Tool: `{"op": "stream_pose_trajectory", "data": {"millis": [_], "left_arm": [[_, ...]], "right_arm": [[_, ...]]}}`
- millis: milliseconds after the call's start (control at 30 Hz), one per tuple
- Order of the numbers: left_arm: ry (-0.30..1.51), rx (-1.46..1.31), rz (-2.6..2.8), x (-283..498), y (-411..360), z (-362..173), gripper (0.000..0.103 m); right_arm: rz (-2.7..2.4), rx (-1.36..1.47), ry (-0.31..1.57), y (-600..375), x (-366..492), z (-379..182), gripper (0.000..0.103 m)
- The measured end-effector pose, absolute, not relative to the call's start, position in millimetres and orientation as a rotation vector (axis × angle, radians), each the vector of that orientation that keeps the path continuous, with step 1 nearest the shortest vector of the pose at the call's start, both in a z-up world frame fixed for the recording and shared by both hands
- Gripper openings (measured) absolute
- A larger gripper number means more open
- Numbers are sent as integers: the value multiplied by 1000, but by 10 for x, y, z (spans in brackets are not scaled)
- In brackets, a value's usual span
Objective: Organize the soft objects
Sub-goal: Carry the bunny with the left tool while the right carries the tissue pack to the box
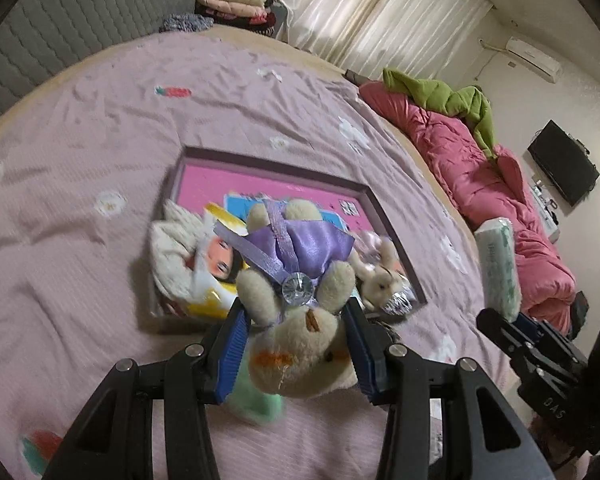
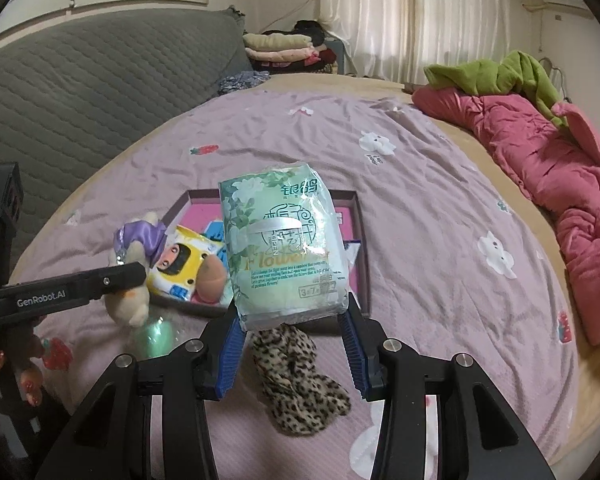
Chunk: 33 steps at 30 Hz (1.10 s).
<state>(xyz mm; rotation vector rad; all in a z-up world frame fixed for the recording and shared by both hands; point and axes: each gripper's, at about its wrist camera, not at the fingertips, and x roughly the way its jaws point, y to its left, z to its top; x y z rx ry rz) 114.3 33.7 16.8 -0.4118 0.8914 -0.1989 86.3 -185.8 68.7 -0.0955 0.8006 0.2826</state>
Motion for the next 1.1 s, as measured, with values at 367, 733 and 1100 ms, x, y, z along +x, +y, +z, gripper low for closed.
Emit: {"op": "stream_pose_trajectory", "data": {"millis": [367,733,1100], "left_arm": [[846,-440,-164,1283,667,212,47],[824,-495,-116,1401,992,176,47],[853,-492,-129,1507,968,57,47]], "right_arm": [[277,-97,797,-1586,1111,724,46],[281,-111,801,-1407,1283,672,46],[285,-121,820,-1308,1392,561,46]]}}
